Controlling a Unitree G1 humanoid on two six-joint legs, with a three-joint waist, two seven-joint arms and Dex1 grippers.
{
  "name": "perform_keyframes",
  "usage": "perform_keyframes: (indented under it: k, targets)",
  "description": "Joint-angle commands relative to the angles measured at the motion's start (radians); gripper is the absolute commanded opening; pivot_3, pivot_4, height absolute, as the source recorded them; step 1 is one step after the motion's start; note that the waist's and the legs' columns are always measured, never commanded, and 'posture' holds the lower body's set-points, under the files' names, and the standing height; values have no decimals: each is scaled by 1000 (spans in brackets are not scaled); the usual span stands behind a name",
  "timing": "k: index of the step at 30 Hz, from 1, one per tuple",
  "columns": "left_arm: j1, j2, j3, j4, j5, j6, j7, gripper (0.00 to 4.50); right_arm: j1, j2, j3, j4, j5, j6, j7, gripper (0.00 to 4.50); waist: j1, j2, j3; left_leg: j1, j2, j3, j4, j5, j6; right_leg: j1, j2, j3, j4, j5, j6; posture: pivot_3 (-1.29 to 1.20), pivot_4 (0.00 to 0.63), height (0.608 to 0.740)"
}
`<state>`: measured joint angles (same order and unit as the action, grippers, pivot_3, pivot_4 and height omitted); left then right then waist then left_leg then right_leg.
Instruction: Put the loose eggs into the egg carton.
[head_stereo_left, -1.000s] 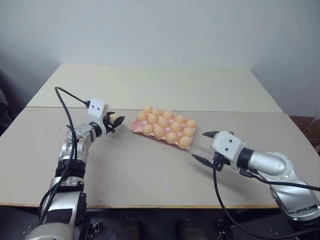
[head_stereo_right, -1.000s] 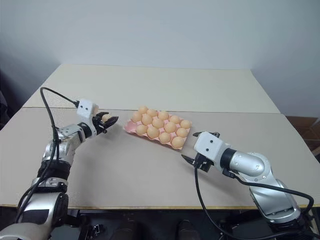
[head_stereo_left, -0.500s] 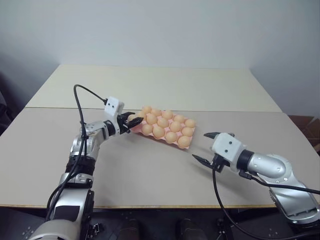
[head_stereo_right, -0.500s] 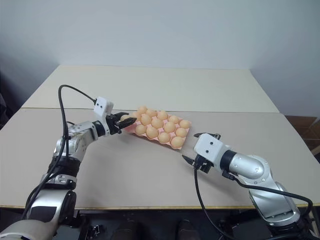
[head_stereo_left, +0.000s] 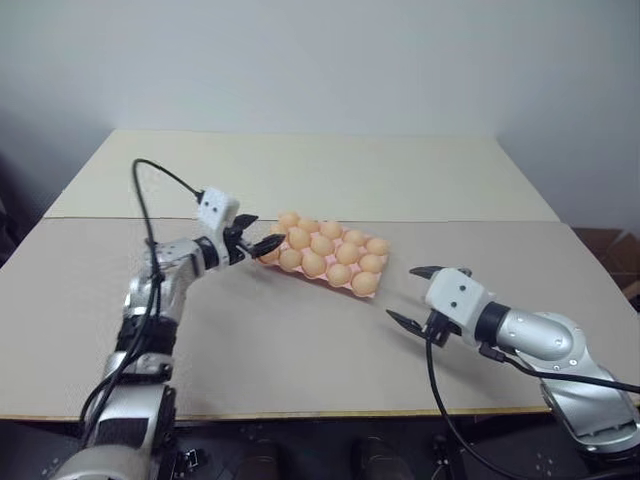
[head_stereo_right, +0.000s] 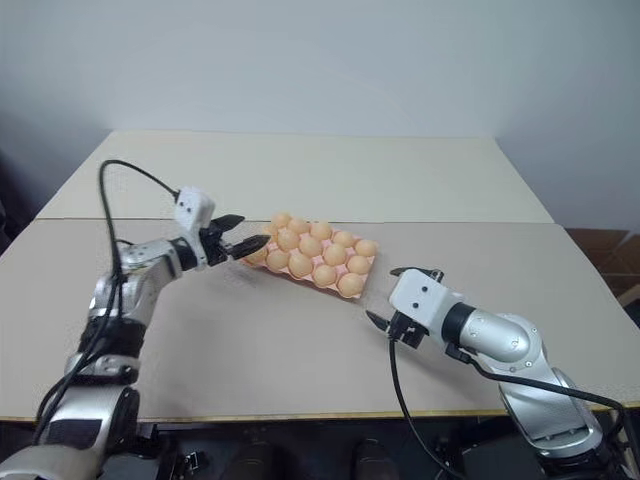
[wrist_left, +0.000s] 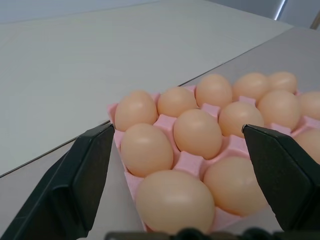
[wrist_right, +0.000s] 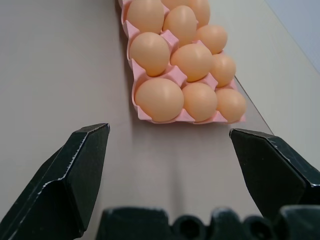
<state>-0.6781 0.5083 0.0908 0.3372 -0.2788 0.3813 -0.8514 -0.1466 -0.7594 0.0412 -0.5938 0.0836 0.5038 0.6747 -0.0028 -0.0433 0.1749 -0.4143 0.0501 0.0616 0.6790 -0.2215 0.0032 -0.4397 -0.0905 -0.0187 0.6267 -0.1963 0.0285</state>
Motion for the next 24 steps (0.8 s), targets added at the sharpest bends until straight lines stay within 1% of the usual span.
perform_keyframes:
  k: [1,2,5,8,10,12,16,24]
  targets:
    - [146,135,58,-204,-69,16,-134,4452,4,-29,-70,-51,15,1,13,4500,-11,0,0,0,0,0,0,0,0,-1,0,0,0,0,0,0,150,740]
    - [188,167,69,-242,-86,20,-157,4452,9,-34,-80,-54,18,1,18,4500,-13,0,0,0,0,1,-1,0,0,-1,0,1,0,0,0,0,150,740]
    - [344,282,160,-370,-151,66,-215,4452,37,-71,-154,-73,54,10,55,4500,-10,0,0,1,1,1,-1,0,0,-1,0,1,0,0,0,0,150,740]
    - [455,344,241,-476,-193,89,-228,4452,73,-115,-231,-80,93,9,107,4500,3,0,0,2,1,1,0,0,0,-1,-1,0,0,-4,-6,0,150,740]
    - [523,381,302,-533,-221,97,-246,4452,97,-145,-285,-79,122,4,146,4500,12,0,0,2,1,2,0,0,0,0,-2,0,0,-4,-6,0,150,740]
    - [559,400,331,-563,-242,103,-251,4452,110,-162,-309,-76,136,-2,162,4500,15,0,0,3,1,2,0,0,-1,0,-2,1,0,-4,-6,0,150,740]
    - [600,422,403,-632,-335,185,-244,4452,135,-185,-343,-49,144,-24,189,4500,15,0,0,4,2,3,-1,-2,-3,0,-2,1,0,-4,-6,0,150,740]
    - [641,432,452,-692,-387,253,-199,4452,121,-204,-354,-31,164,-27,216,4500,13,0,0,4,2,4,-1,0,0,0,-1,3,0,-4,-6,0,150,740]
